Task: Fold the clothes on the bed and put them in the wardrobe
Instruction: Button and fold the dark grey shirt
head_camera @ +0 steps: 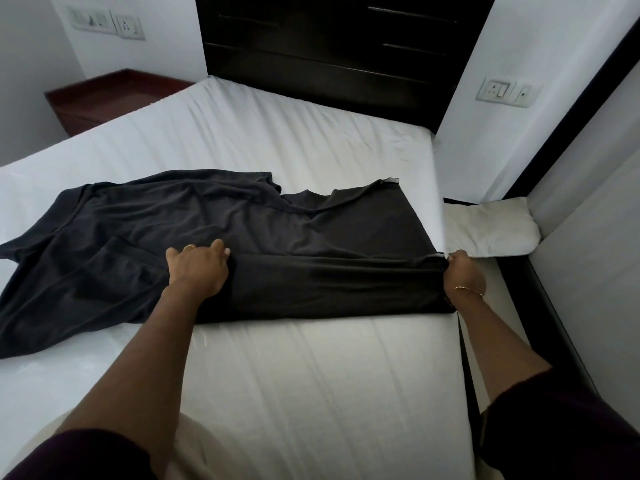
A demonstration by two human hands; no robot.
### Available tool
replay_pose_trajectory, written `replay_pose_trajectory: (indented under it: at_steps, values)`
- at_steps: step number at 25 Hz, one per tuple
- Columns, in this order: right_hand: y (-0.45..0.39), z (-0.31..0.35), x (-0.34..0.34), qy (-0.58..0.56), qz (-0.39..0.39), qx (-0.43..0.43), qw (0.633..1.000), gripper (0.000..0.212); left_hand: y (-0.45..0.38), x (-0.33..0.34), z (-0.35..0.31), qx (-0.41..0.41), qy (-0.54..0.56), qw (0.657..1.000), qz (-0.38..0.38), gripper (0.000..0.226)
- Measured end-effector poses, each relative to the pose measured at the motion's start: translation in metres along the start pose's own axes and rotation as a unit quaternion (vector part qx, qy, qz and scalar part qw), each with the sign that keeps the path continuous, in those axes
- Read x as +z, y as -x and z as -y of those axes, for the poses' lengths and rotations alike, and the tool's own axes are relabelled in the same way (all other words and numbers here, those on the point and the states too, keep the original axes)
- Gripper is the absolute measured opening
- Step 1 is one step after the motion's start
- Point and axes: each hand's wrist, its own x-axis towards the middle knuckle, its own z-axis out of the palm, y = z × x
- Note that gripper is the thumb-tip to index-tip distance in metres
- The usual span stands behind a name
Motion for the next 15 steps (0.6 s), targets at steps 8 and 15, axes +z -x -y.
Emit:
replay_pose_trajectory:
  at_steps: [8, 15]
  values:
    - [-0.004, -0.004, -0.002, -0.144, 0.119, -0.074, 0.98, 0.03, 0.004, -0.003, -0.001, -0.012, 0.02, 0.999, -0.023, 0.037]
    - [-0.007, 0.015, 0.011, -0.098, -0.01, -0.034, 0.995, 0.009, 0.005, -0.001, 0.001, 0.003, 0.012, 0.997, -0.077, 0.042]
